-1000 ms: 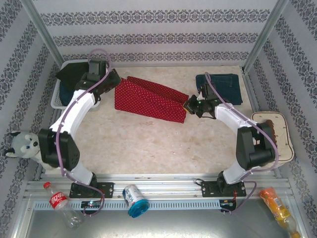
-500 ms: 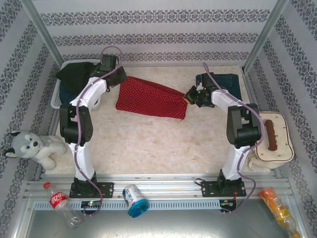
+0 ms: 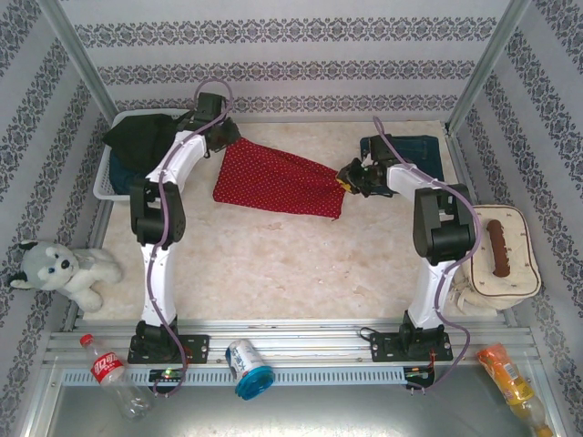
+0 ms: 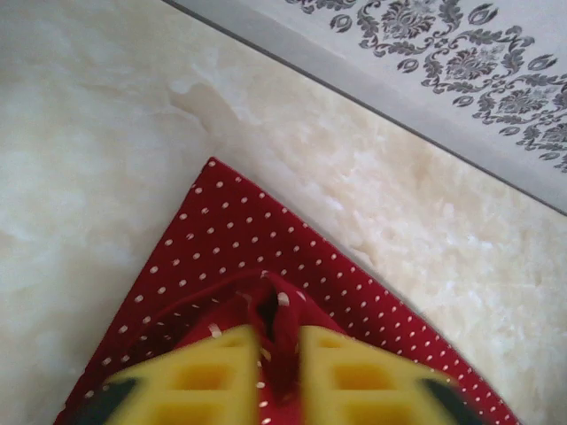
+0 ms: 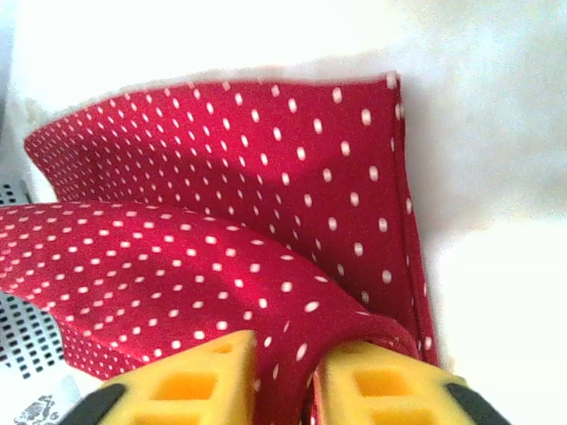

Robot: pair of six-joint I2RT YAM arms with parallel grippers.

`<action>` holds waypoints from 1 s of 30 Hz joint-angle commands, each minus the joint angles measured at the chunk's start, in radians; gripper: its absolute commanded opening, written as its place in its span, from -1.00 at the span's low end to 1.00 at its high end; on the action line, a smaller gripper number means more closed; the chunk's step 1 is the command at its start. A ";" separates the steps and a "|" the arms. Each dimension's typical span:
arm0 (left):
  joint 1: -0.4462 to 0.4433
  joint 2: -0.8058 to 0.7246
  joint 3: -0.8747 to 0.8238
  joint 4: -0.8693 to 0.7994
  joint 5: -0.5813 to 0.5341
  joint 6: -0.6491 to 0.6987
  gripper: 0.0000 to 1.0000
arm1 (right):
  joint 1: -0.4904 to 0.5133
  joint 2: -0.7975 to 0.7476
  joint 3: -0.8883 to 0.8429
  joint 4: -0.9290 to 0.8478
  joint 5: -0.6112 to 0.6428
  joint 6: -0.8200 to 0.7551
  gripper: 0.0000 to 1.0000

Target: Fold and stack the skirts

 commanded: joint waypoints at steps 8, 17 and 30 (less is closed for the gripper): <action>0.031 0.094 0.279 -0.196 0.079 -0.066 1.00 | -0.012 -0.114 -0.032 0.128 0.016 -0.056 0.68; 0.011 0.088 0.056 0.045 0.324 -0.191 1.00 | 0.121 -0.042 0.026 0.168 0.008 -0.029 0.95; 0.001 -0.083 -0.558 0.407 0.188 -0.341 1.00 | 0.130 0.186 0.158 -0.002 0.052 0.018 0.96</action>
